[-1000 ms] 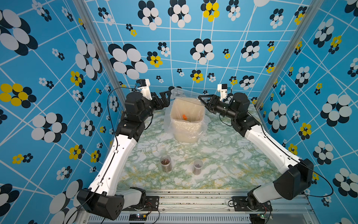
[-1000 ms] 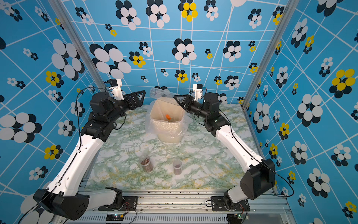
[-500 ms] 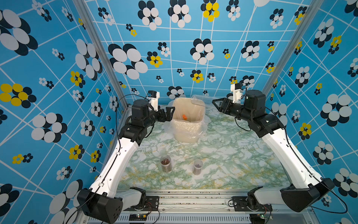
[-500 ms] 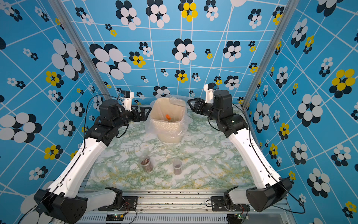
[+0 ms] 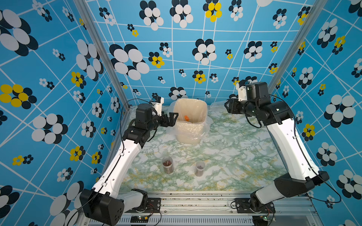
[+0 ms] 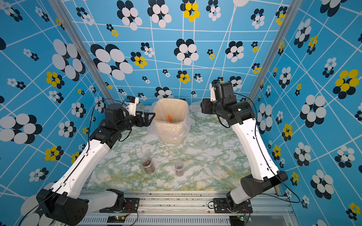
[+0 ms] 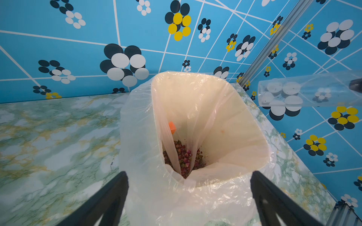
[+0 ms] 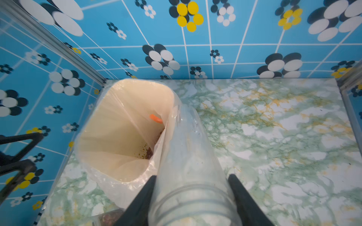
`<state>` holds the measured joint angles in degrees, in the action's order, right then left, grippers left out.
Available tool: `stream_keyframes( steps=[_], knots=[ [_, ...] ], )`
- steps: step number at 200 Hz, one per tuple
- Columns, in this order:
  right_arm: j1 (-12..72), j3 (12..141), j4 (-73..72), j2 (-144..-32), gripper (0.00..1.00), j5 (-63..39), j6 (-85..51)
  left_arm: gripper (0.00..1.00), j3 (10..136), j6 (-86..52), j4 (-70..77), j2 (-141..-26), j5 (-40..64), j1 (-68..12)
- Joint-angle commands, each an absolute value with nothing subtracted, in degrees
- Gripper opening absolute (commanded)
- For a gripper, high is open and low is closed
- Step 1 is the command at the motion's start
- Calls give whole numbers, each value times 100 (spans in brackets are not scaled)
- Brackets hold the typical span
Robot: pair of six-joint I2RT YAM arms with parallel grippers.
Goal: Empty the moldy dried flower tea in the jars
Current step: Place the jar at the center of the board.
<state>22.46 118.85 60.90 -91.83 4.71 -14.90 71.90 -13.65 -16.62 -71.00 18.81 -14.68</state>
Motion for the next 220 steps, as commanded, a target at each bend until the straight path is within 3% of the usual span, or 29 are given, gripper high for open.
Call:
stream_keyframes(
  steps=[1, 77, 220],
  knots=[
    [2197, 12304, 7212, -9693, 17, 1057, -1068, 100, 7148, -1165, -1818, -7011, 2103, -1524],
    [2083, 13114, 8032, -11305, 17, 1145, -571, 99, 6899, -831, -2030, -6946, 2118, -1894],
    [1845, 13614, 8159, -12807, 18, 918, -323, 99, 6334, -715, -1828, -6726, 1889, -2135]
  ],
)
